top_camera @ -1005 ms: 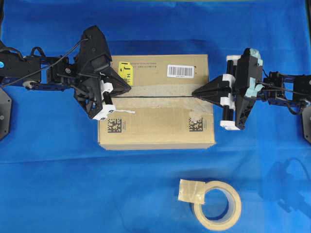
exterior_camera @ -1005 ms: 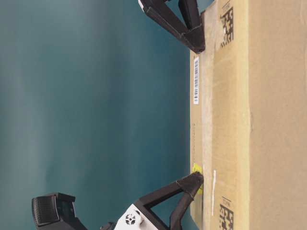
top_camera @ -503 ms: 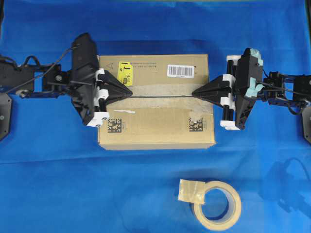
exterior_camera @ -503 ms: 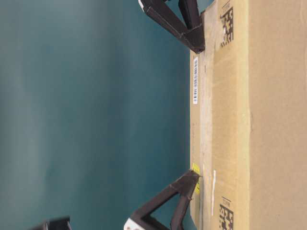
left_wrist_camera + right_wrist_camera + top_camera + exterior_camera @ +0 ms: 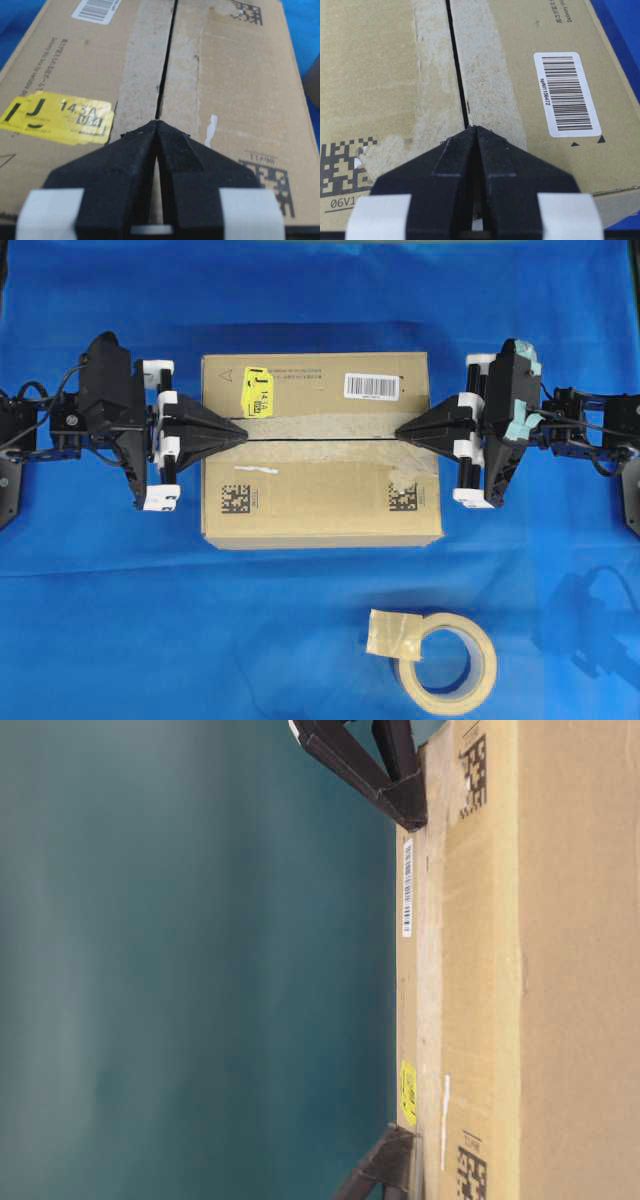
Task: Close the cardboard box.
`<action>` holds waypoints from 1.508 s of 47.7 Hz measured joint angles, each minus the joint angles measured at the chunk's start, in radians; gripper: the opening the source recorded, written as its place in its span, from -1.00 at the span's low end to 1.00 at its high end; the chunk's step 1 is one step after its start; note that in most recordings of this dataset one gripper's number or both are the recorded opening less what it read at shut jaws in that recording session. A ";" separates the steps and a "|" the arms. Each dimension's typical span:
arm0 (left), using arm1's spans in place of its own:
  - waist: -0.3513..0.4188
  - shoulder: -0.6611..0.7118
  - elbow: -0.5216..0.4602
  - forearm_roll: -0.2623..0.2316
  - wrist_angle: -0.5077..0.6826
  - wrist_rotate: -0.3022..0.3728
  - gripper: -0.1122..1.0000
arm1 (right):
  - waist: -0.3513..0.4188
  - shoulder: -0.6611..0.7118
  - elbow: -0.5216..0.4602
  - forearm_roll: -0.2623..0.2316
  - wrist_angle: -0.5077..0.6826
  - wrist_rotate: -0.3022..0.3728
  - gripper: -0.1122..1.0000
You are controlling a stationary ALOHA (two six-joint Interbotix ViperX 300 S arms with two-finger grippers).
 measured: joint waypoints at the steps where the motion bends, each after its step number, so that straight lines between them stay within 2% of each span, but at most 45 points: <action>1: -0.002 0.005 0.002 -0.002 -0.003 -0.002 -0.80 | 0.000 0.002 -0.002 0.000 0.000 0.000 -0.80; 17: -0.002 0.057 0.006 -0.002 -0.012 0.000 -0.80 | 0.000 0.002 0.002 0.000 0.000 0.000 -0.80; 72: -0.002 0.057 0.003 -0.002 0.009 0.000 -0.80 | 0.000 0.002 0.002 0.000 0.000 0.000 -0.80</action>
